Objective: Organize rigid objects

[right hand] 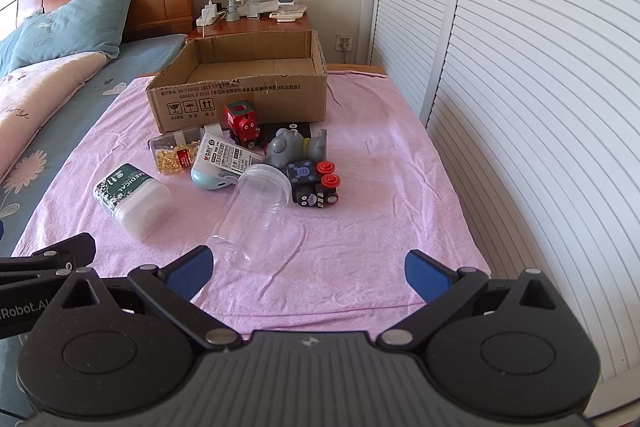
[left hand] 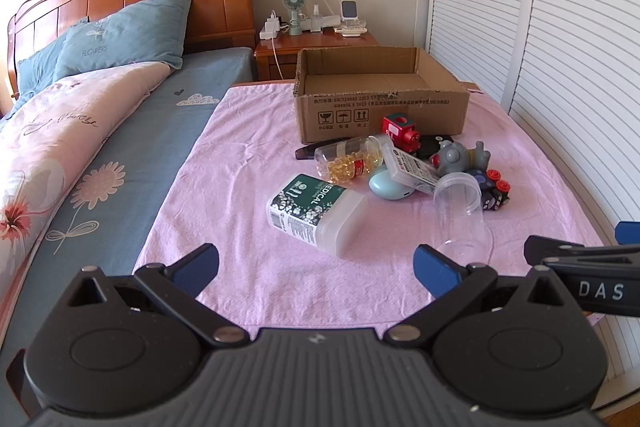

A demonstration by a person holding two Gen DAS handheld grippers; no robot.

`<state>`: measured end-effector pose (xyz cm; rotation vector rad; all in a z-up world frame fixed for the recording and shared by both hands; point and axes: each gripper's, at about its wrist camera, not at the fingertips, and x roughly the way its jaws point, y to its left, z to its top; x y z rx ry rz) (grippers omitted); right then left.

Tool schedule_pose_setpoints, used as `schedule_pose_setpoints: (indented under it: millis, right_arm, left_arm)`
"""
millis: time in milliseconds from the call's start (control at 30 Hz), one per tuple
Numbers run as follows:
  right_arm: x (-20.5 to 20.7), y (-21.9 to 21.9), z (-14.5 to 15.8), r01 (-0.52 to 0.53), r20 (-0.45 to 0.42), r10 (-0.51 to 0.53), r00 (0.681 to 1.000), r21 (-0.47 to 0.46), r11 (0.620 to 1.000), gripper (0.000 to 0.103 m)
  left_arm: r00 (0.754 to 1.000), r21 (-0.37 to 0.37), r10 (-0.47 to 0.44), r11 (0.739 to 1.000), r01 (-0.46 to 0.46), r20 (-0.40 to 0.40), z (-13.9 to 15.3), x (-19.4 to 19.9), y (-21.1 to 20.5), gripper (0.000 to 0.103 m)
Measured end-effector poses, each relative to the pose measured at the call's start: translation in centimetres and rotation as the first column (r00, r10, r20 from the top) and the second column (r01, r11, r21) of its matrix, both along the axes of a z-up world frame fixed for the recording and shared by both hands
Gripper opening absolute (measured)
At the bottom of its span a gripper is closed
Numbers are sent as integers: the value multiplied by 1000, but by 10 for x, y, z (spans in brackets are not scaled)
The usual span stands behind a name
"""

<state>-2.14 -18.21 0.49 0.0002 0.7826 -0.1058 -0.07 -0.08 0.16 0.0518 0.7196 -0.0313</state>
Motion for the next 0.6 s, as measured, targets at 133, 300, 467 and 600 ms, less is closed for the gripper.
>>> schedule_pose_setpoints:
  millis: [133, 300, 467, 600]
  right_arm:
    - [0, 0, 0, 0, 0, 0, 1000, 1, 1000, 103]
    - [0, 0, 0, 0, 0, 0, 1000, 0, 1000, 103]
    - [0, 0, 1, 0, 1, 0, 1000, 1, 1000, 103]
    - [0, 0, 1, 1, 0, -1, 1000, 0, 1000, 103]
  left_arm:
    - [1000, 1, 0, 1000, 0, 1, 0, 0, 0, 102]
    - [1000, 0, 0, 1000, 0, 0, 0, 0, 0, 102]
    - [1000, 2, -1, 1000, 1, 2, -1, 1, -1, 102]
    - [1000, 2, -2, 1000, 2, 1, 0, 1, -1, 102]
